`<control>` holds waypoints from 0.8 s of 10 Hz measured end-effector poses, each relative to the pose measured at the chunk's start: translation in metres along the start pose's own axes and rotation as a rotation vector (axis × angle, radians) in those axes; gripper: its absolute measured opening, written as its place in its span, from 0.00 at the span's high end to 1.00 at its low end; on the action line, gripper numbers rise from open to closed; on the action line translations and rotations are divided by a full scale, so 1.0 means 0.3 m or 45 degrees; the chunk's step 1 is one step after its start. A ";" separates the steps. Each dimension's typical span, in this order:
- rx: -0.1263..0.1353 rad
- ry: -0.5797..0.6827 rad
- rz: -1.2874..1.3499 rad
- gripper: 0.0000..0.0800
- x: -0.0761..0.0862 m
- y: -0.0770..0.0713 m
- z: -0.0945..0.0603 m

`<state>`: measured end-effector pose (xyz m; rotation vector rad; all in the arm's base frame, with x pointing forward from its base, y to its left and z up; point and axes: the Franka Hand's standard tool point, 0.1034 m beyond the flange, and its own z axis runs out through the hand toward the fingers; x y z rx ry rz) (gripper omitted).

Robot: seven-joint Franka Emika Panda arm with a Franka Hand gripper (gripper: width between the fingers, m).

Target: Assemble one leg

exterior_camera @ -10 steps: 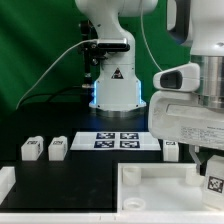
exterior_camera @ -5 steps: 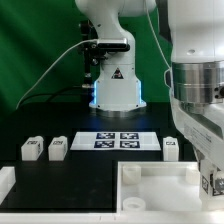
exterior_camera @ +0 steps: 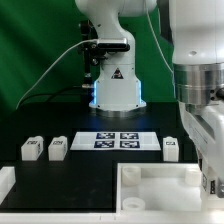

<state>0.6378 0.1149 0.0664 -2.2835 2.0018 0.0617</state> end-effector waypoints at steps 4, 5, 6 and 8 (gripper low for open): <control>0.074 0.010 -0.812 0.20 -0.006 0.022 0.013; 0.067 0.020 -0.956 0.19 -0.001 0.024 0.017; 0.064 0.027 -1.117 0.19 0.004 0.024 0.016; -0.069 0.014 -1.626 0.19 -0.041 0.021 -0.005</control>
Offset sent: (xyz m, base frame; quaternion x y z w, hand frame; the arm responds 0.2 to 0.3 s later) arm 0.0000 0.0000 0.0000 0.0000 0.0000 -0.2667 0.9638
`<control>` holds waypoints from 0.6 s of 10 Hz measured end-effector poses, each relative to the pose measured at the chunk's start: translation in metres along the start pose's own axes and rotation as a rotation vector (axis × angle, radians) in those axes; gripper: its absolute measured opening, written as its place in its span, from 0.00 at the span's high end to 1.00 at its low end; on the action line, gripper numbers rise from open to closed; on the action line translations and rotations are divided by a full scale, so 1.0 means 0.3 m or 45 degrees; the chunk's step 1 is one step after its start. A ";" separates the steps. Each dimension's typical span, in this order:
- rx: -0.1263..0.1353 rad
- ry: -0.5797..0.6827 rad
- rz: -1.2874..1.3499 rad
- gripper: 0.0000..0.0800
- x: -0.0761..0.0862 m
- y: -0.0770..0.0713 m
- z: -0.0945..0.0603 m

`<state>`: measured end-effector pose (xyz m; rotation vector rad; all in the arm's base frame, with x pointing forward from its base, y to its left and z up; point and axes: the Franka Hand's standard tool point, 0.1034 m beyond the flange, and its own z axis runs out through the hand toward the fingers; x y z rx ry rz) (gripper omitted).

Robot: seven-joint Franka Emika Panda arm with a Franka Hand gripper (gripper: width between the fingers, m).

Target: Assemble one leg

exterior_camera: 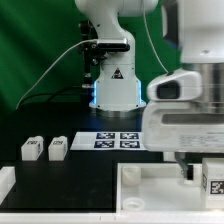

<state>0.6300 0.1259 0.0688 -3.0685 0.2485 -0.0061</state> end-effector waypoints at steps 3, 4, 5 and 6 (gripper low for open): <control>-0.065 -0.078 -0.267 0.32 0.029 -0.027 -0.018; -0.067 -0.077 -0.199 0.49 0.029 -0.028 -0.017; -0.078 -0.070 -0.024 0.49 0.033 -0.016 -0.018; -0.087 -0.066 0.130 0.62 0.034 -0.006 -0.016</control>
Offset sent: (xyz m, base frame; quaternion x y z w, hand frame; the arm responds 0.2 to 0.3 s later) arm 0.0000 0.0000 0.0000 0.0000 0.0000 0.0899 0.9960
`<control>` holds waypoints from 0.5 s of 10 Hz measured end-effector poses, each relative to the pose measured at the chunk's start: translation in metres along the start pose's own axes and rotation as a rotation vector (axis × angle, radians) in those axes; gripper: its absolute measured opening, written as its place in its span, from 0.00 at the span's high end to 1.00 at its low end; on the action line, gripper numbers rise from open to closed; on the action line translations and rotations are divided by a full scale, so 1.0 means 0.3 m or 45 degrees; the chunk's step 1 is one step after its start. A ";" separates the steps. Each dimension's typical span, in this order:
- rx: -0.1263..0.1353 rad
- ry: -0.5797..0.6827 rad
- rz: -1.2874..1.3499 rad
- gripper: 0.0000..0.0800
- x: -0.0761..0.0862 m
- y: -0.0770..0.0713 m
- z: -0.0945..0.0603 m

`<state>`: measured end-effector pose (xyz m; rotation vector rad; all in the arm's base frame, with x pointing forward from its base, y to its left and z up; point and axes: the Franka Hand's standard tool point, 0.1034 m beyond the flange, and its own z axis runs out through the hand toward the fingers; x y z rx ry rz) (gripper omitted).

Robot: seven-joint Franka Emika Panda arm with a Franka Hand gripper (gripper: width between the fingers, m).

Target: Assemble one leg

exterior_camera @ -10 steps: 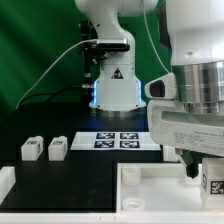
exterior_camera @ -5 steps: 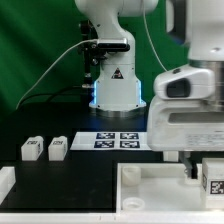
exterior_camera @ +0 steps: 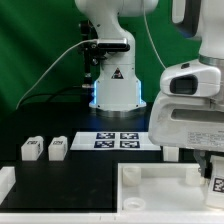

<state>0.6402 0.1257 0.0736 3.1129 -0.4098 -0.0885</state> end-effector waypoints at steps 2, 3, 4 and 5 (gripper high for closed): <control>0.003 0.013 0.220 0.62 0.016 0.018 0.006; 0.000 0.028 0.463 0.63 0.024 0.026 0.009; -0.004 0.033 0.716 0.63 0.026 0.035 0.009; 0.001 0.016 0.962 0.63 0.024 0.043 0.010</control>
Offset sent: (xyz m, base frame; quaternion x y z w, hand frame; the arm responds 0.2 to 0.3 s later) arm 0.0066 -0.0136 -0.0155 0.0005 0.0521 0.4587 0.8871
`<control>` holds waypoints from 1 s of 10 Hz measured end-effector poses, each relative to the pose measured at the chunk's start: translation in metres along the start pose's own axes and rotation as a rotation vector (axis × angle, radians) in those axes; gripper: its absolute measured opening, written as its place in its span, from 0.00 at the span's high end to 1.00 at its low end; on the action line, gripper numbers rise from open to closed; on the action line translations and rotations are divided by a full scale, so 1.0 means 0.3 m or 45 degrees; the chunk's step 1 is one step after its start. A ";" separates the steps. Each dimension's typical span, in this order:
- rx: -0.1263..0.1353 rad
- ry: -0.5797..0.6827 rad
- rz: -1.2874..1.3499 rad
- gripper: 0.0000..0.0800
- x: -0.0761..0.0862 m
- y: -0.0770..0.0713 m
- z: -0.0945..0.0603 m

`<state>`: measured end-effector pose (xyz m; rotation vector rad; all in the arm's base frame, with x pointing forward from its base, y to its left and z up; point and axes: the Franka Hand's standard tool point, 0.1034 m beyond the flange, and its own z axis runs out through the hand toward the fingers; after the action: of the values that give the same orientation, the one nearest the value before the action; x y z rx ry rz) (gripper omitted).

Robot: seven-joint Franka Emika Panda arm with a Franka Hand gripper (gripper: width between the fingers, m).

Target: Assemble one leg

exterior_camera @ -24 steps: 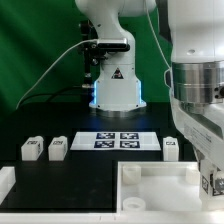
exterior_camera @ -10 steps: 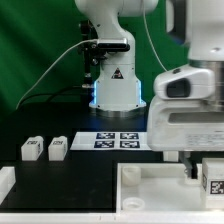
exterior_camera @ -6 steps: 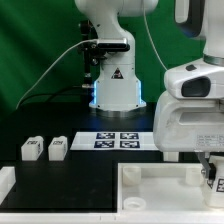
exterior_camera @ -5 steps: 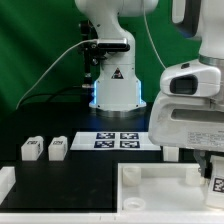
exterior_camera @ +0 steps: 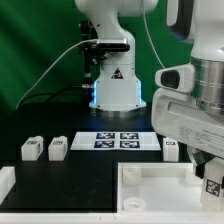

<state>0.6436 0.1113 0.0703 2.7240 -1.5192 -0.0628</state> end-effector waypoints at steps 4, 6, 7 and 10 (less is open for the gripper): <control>-0.021 -0.100 0.735 0.63 0.007 0.023 0.001; -0.021 -0.098 0.740 0.62 0.004 0.025 0.002; -0.020 -0.097 0.668 0.62 -0.003 0.024 0.005; 0.153 0.027 -0.063 0.22 -0.032 0.006 0.004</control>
Offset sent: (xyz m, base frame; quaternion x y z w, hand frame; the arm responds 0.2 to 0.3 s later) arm 0.0078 -0.0125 -0.0008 0.0135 -0.0320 0.3046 0.9518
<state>0.6369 0.1185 0.0694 2.8445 -1.4977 0.0577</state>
